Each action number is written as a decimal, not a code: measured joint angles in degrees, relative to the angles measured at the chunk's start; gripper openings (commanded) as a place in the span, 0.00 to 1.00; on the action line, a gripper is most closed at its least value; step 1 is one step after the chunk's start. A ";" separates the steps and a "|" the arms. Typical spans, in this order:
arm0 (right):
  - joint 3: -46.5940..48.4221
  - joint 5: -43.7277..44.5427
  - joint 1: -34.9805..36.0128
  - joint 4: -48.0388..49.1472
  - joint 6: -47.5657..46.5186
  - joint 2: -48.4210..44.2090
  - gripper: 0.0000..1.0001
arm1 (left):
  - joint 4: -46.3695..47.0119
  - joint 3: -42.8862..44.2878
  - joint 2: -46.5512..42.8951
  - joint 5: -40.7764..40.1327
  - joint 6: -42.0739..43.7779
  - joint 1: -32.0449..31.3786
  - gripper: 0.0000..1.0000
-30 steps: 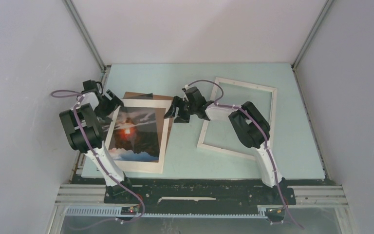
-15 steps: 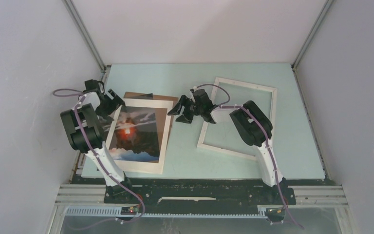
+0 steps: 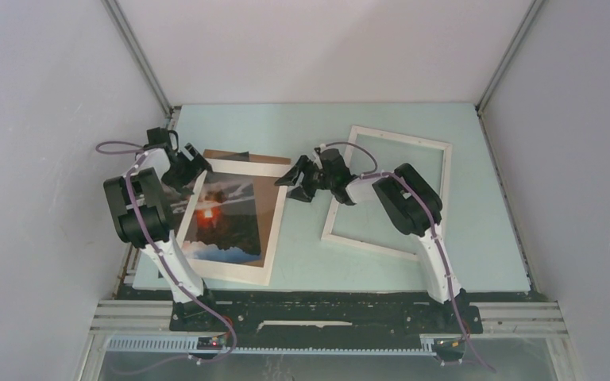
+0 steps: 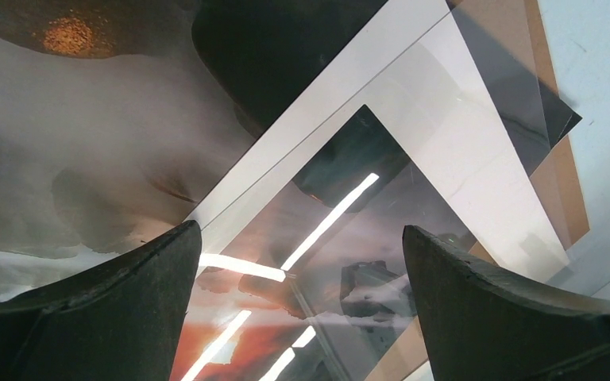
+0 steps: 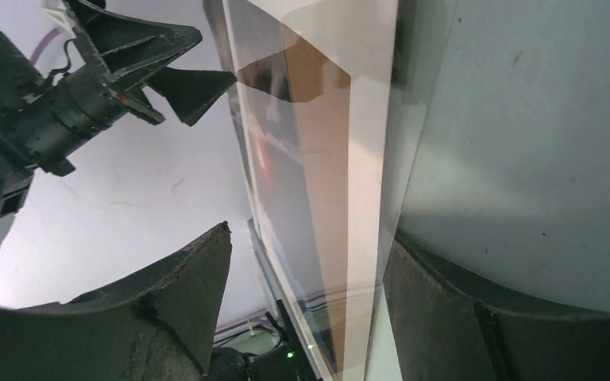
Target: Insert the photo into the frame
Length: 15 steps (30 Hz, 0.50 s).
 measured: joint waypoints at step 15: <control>-6.88 0.07 0.68 3.52 0.09 -5.75 0.67 | -0.50 0.00 0.02 0.46 -0.02 -0.04 1.00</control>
